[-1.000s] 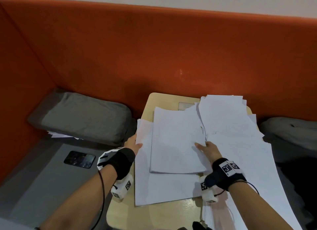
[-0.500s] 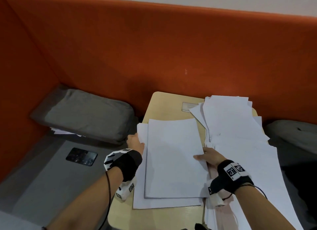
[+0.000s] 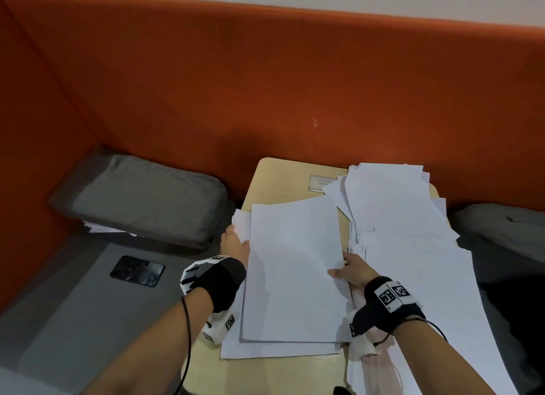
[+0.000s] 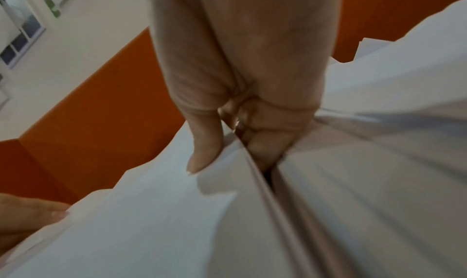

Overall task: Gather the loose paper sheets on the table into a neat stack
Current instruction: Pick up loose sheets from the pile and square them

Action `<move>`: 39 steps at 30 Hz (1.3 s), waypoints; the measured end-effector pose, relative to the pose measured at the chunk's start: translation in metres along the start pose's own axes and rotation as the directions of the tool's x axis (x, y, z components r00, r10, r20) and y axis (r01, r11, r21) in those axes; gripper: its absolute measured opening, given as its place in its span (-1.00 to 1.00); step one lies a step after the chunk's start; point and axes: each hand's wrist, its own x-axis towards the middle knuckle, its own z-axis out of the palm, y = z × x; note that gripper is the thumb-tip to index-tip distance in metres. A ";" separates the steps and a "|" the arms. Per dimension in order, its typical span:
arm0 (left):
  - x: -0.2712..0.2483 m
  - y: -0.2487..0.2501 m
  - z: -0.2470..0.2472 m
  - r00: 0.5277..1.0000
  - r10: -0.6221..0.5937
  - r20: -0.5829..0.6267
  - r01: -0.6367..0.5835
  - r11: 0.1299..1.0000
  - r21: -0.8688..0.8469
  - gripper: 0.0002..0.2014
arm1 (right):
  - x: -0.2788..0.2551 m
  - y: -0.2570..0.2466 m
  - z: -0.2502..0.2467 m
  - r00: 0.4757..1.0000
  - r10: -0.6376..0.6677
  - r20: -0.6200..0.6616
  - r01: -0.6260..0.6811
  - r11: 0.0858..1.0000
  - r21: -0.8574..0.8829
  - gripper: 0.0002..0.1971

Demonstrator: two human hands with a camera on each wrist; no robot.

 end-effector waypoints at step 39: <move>-0.003 0.004 -0.004 1.000 0.026 -0.009 -0.026 1.000 -0.006 -0.65 | -0.003 0.016 -0.005 0.995 -0.047 0.087 0.023 0.967 0.255 -0.61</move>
